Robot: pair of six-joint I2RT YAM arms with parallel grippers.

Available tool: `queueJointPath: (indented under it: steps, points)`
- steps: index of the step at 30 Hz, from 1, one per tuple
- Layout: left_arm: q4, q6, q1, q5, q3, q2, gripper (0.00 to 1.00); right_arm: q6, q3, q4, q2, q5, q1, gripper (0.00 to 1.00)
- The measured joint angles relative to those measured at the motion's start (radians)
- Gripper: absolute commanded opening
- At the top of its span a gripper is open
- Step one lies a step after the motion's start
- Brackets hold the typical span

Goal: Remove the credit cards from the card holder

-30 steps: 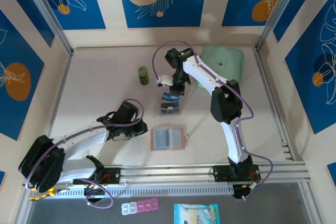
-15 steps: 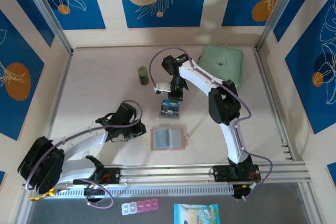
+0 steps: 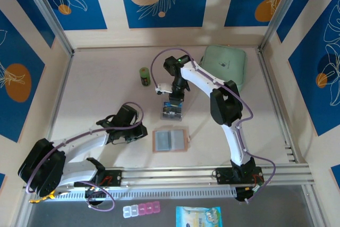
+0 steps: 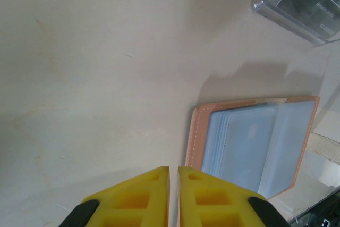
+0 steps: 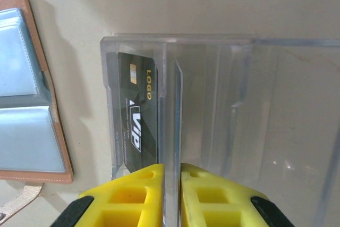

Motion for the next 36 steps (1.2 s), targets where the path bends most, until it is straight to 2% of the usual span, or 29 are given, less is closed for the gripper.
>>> queueJointPath:
  steps: [5, 11, 17, 26, 36]
  points:
    - [0.000, 0.000, 0.001, 0.003, 0.000, -0.007, 0.12, 0.032, 0.000, 0.032, -0.037, 0.039, -0.005, 0.16]
    - [0.003, 0.000, 0.001, 0.005, 0.000, -0.021, 0.12, 0.101, -0.006, 0.095, -0.084, 0.083, -0.006, 0.07]
    - [0.008, -0.001, 0.001, 0.011, 0.000, -0.021, 0.12, 0.187, -0.100, 0.202, -0.124, 0.105, -0.006, 0.02]
    - [0.007, -0.002, 0.001, 0.019, -0.006, -0.026, 0.12, 0.249, -0.223, 0.309, -0.124, 0.130, 0.000, 0.02]
    - [0.008, -0.004, 0.001, 0.023, -0.008, -0.031, 0.12, 0.253, -0.235, 0.342, -0.124, 0.146, 0.014, 0.04]
